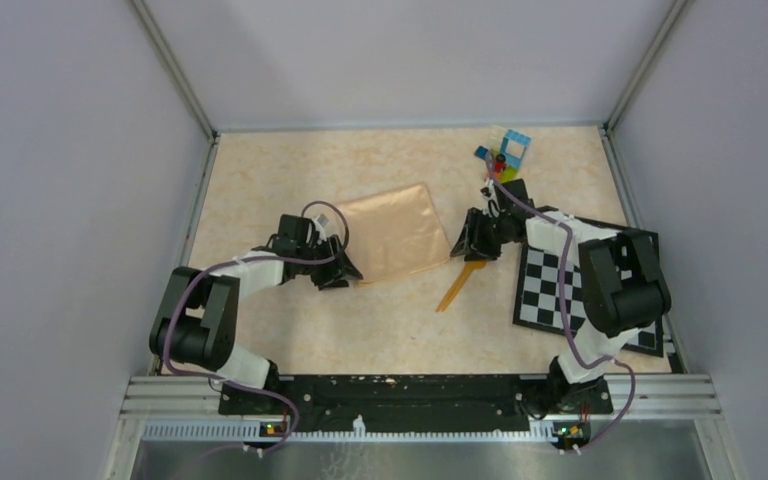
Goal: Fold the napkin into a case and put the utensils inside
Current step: Pick up the top corner of the square-folded napkin from the center of the board.
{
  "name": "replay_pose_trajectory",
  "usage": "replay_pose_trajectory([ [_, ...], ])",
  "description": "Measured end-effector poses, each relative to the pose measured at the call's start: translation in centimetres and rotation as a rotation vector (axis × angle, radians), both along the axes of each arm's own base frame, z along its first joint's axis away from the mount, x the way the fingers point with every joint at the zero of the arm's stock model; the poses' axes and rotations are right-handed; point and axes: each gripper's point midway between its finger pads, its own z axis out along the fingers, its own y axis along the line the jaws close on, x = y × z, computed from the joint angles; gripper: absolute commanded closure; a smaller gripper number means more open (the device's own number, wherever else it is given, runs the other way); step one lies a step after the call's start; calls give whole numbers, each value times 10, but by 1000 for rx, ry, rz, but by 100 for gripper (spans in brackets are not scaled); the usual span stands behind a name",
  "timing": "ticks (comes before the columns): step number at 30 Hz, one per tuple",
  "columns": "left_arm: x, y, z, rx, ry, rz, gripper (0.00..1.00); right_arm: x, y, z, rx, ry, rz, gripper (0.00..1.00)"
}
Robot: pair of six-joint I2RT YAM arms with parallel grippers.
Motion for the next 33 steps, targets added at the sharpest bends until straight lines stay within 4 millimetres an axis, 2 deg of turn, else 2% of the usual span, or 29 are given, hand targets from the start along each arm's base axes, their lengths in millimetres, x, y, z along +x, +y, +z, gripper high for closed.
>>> replay_pose_trajectory([
  [4, -4, -3, -9, 12, 31, 19, 53, -3, 5, 1, 54, 12, 8, 61],
  [7, -2, -5, -10, 13, 33, 34, 48, 0, 9, 5, 72, -11, 20, 61],
  [10, 0, -6, -9, 5, 33, 43, 48, 4, 10, 3, 73, -15, 22, 64],
  [13, 2, -6, -9, 9, 26, 48, 52, 12, 13, -2, 73, -15, 30, 68],
  [17, 3, -4, -11, 25, 25, 59, 63, 14, 13, -9, 61, -2, 34, 70],
  [24, 5, -7, -15, 24, 24, 57, 72, 21, 14, -3, 60, -31, 45, 74],
  [33, 5, -7, -18, 25, 18, 55, 79, 21, 13, -4, 55, -31, 46, 69],
])
